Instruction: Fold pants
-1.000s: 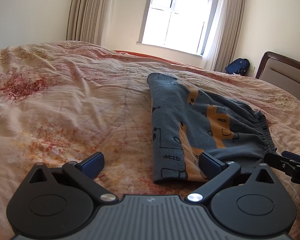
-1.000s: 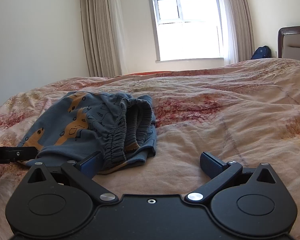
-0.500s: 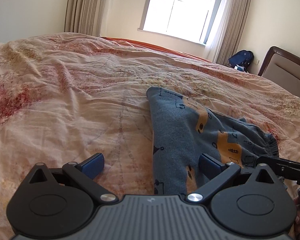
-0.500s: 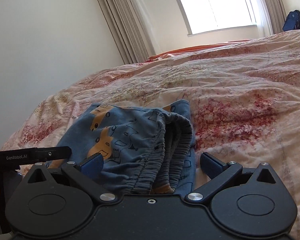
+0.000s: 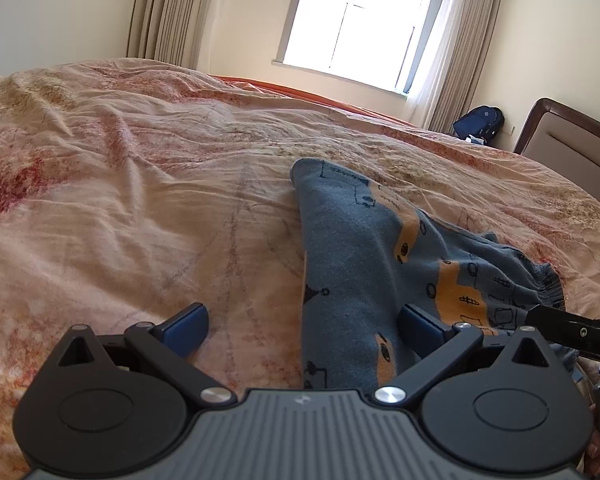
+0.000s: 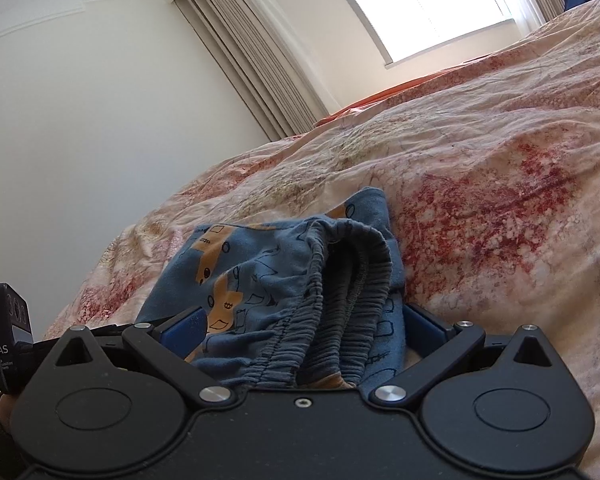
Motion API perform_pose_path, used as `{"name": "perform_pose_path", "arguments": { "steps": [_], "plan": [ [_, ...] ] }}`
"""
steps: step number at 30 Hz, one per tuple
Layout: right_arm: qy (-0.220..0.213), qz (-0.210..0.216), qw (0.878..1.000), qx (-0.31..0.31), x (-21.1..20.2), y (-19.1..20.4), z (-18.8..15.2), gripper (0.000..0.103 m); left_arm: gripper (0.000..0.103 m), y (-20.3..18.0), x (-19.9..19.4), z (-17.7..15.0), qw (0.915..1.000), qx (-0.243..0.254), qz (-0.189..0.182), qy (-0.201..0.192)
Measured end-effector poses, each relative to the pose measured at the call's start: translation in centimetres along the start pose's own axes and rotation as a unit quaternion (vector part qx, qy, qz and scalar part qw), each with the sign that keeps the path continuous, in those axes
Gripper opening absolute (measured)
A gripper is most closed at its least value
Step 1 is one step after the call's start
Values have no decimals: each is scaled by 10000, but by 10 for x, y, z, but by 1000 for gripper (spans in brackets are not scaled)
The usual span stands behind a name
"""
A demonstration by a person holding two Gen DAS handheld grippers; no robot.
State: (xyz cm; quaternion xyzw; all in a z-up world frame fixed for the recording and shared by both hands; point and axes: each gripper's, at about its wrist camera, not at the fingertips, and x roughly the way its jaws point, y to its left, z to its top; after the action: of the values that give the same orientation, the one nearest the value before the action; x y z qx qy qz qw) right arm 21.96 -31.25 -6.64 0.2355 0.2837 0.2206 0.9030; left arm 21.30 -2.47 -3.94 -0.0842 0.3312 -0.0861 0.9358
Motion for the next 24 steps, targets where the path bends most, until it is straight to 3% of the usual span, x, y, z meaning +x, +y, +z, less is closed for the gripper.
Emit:
{"name": "perform_pose_path", "arguments": {
  "steps": [11, 14, 16, 17, 19, 21, 23, 24],
  "plan": [
    [-17, 32, 10000, 82, -7, -4, 0, 100, 102, -1, 0, 10, 9994, -14, 46, 340],
    [50, -155, 9997, 161, -6, -2, 6, 93, 102, -1, -2, 14, 9991, -95, 38, 423],
    [71, -257, 9995, 182, -7, 0, 8, 84, 97, 0, -4, 16, 9988, -184, -32, 455],
    [65, -330, 9992, 205, -7, 1, 9, 80, 89, 1, -5, 18, 9986, -239, -107, 470],
    [39, -493, 9983, 305, -9, 0, 10, 62, 73, 2, -8, 20, 9979, -330, -274, 494],
    [22, -536, 9976, 448, -11, -2, 10, 55, 48, -1, -10, 23, 9967, -364, -487, 546],
    [15, -553, 9972, 502, -13, -2, 10, 50, 40, -6, -11, 24, 9965, -330, -528, 555],
    [15, -579, 9972, 468, -14, 0, 10, 44, 30, -9, -13, 24, 9969, -256, -515, 530]
  ]
}}
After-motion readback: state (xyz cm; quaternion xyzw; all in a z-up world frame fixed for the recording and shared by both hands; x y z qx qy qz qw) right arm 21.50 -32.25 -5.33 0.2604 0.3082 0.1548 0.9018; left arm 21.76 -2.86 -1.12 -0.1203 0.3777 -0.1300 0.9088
